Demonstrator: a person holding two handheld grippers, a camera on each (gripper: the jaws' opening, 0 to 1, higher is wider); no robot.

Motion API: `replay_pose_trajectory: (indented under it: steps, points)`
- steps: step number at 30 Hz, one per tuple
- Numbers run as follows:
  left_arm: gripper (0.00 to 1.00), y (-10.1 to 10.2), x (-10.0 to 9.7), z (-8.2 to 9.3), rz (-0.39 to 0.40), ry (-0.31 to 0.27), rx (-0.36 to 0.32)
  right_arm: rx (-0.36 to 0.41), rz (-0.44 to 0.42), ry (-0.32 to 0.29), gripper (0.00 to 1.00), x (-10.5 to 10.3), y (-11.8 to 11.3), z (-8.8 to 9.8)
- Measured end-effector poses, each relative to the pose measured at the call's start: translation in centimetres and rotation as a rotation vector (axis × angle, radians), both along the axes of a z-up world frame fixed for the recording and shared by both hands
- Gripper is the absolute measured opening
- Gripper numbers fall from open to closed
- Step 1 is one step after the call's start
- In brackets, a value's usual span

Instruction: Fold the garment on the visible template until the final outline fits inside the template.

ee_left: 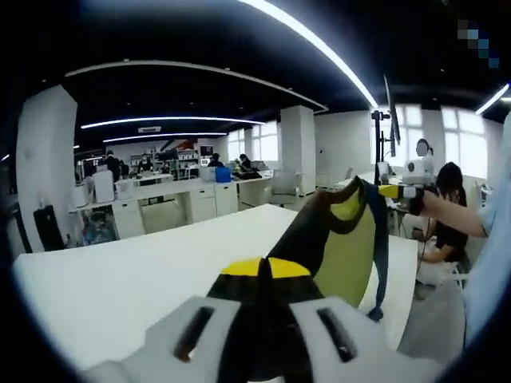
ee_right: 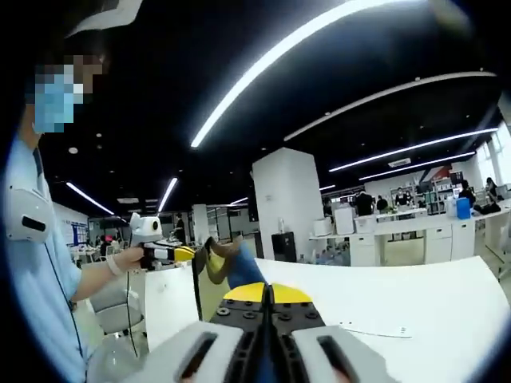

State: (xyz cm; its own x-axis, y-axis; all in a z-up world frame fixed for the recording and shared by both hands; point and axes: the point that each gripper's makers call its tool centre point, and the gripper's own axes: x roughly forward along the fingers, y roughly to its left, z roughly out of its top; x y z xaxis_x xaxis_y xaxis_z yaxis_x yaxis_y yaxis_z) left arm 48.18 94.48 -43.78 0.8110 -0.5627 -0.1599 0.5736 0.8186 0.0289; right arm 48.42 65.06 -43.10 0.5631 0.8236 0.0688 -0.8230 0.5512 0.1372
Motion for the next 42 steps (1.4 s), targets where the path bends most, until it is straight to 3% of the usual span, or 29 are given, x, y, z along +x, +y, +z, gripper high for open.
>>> replay_pose_trajectory:
  steps: [1, 6, 8, 10, 11, 12, 16, 26, 30, 32, 39, 42]
  points:
    - [0.0, 0.2, 0.9, -1.0, 0.012, 0.037, -0.012, -0.01, -0.015, 0.031, 0.0, 1.0, 0.0, -0.9]
    - [0.0, 0.5, 4.1, -4.3, 0.022, 0.096, 0.001, -0.003, -0.025, 0.1, 0.0, 4.7, 0.7, -3.5]
    - [0.0, 0.7, 5.5, -5.8, 0.023, 0.108, 0.027, -0.137, -0.045, 0.079, 0.0, 6.4, 1.0, -5.6]
    - [0.0, 1.2, 7.0, -7.6, 0.04, 0.132, 0.068, -0.066, -0.011, 0.132, 0.0, 7.0, 1.9, -5.9]
    - [0.0, 1.3, 7.6, -8.2, 0.046, 0.146, 0.056, -0.046, -0.011, 0.159, 0.0, 7.5, 2.2, -6.3]
    - [0.0, 1.4, 8.3, -8.8, 0.052, 0.156, 0.056, -0.104, -0.029, 0.148, 0.0, 8.4, 2.4, -7.5]
    - [0.0, 1.7, 10.3, -11.0, 0.066, 0.194, 0.087, -0.118, -0.028, 0.196, 0.0, 10.4, 3.4, -10.0]
    - [0.0, 1.8, 13.7, -17.0, 0.063, 0.279, 0.147, -0.206, -0.068, 0.332, 0.0, 15.0, 3.5, -17.4]
    - [0.0, 1.8, 15.3, -19.3, 0.081, 0.314, 0.145, -0.229, -0.086, 0.371, 0.0, 16.7, 3.7, -19.8]
    - [0.0, 1.6, 15.8, -20.4, 0.1, 0.357, 0.102, -0.237, -0.092, 0.39, 0.0, 17.4, 3.9, -20.8]
    - [0.0, 1.7, 17.8, -25.1, 0.126, 0.446, 0.119, -0.361, -0.105, 0.441, 0.0, 20.1, 4.3, -25.2]
    - [0.0, 1.8, 18.4, -27.1, 0.143, 0.48, 0.12, -0.371, -0.125, 0.478, 0.0, 20.9, 4.4, -26.9]
